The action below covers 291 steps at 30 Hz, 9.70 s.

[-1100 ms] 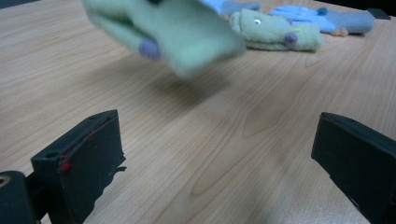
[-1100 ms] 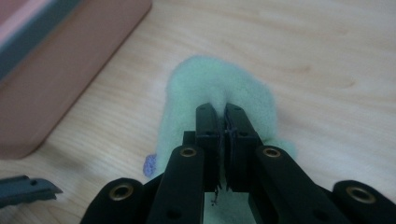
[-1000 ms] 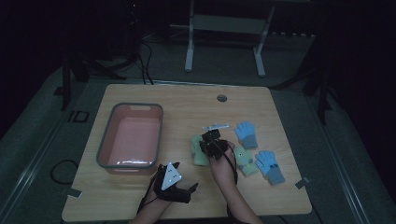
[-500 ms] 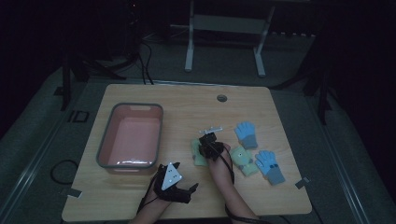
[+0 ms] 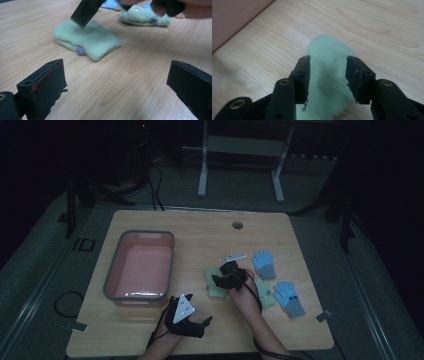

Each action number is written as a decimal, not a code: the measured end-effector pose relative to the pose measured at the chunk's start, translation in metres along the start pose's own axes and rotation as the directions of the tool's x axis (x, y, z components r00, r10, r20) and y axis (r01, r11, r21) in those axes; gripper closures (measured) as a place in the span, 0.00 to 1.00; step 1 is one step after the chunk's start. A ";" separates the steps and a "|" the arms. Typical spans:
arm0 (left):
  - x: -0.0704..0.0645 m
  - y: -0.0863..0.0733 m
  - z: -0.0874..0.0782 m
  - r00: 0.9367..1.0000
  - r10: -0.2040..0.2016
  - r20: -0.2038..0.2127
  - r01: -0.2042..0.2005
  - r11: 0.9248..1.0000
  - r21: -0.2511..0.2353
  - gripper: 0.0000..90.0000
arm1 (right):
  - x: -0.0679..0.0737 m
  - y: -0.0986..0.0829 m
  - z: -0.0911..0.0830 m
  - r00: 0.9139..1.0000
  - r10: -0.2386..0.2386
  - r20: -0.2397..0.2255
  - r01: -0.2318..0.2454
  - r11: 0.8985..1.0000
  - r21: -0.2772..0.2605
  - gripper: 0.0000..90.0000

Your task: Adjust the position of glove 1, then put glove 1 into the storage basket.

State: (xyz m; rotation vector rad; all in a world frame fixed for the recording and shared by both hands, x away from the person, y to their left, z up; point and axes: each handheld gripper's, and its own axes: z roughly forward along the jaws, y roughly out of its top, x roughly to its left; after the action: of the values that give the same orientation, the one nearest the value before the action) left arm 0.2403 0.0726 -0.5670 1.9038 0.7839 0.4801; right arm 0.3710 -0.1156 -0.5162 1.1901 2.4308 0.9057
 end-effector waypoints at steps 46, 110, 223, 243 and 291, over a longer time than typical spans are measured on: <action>0.001 0.000 0.001 1.000 -0.007 -0.002 0.007 1.000 0.005 0.03 | -0.109 -0.095 -0.059 0.988 -0.145 -0.059 0.149 0.986 0.074 0.67; -0.001 0.000 0.000 1.000 0.007 -0.003 -0.007 1.000 0.004 0.03 | -0.059 -0.053 -0.046 0.982 0.149 0.119 -0.140 0.987 -0.081 0.67; -0.004 0.000 0.001 1.000 0.015 -0.005 -0.014 0.999 0.044 0.04 | -0.001 -0.023 -0.038 0.987 0.057 -0.148 -0.071 0.993 -0.094 0.23; 0.001 0.024 0.012 0.991 0.038 0.131 -0.056 0.989 0.136 0.07 | -0.035 -0.023 -0.053 0.983 -0.063 -0.173 0.040 0.990 -0.133 0.13; 0.017 0.053 0.074 0.886 0.435 0.160 -0.463 0.844 0.271 0.59 | -0.061 0.010 0.046 0.930 0.016 -0.367 0.025 0.994 0.109 0.49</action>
State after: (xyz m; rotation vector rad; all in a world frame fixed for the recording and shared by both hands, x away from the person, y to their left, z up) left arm 0.3153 0.0204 -0.5522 2.3965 0.3512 0.5759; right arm 0.4376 -0.1402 -0.5455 1.1347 2.8105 1.0889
